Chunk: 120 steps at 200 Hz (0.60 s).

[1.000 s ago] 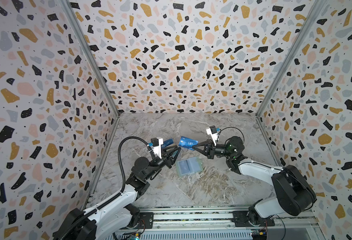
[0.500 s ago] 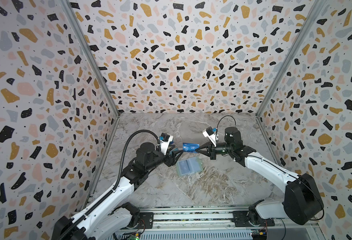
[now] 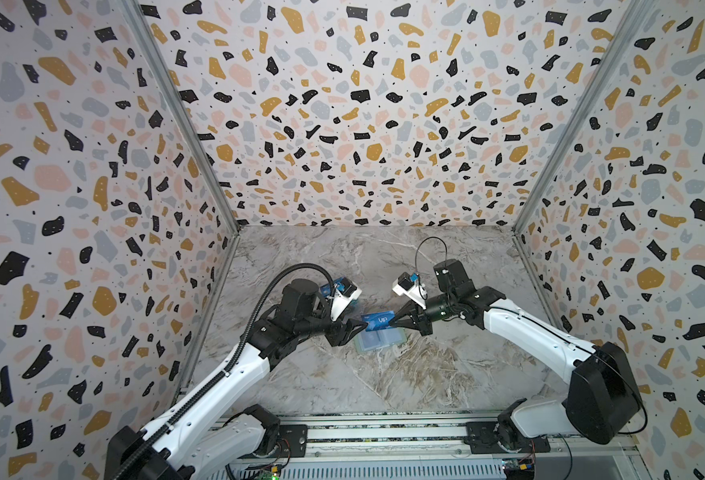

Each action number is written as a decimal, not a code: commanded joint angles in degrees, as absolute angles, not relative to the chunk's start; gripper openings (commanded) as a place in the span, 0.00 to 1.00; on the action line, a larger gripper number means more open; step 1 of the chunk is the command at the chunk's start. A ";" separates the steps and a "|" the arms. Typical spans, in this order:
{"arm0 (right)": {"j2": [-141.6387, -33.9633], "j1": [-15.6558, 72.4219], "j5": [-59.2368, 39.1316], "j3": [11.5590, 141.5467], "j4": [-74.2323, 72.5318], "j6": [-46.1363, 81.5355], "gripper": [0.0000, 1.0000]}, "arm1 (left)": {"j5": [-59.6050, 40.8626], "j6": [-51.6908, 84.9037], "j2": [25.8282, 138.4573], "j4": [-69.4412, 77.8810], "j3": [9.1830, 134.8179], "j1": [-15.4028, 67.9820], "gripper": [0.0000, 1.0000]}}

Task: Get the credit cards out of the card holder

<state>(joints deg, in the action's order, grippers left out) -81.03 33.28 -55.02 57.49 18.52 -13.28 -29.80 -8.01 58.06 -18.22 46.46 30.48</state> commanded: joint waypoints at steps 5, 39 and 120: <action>-81.93 35.07 -57.04 60.19 21.92 -16.21 0.00 | -32.96 -12.40 58.68 -21.14 49.83 30.15 0.62; -82.62 37.32 -56.21 60.59 21.91 -16.62 0.00 | -36.57 -14.37 60.85 -23.01 50.93 30.18 0.57; -82.87 39.09 -55.38 60.91 19.91 -15.59 0.00 | -45.76 -19.75 67.22 -29.59 53.88 30.16 0.43</action>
<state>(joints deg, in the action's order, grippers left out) -83.00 38.70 -55.42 58.78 19.84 -15.33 -42.15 -17.78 66.81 -27.88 51.81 30.46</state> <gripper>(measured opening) 0.044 0.438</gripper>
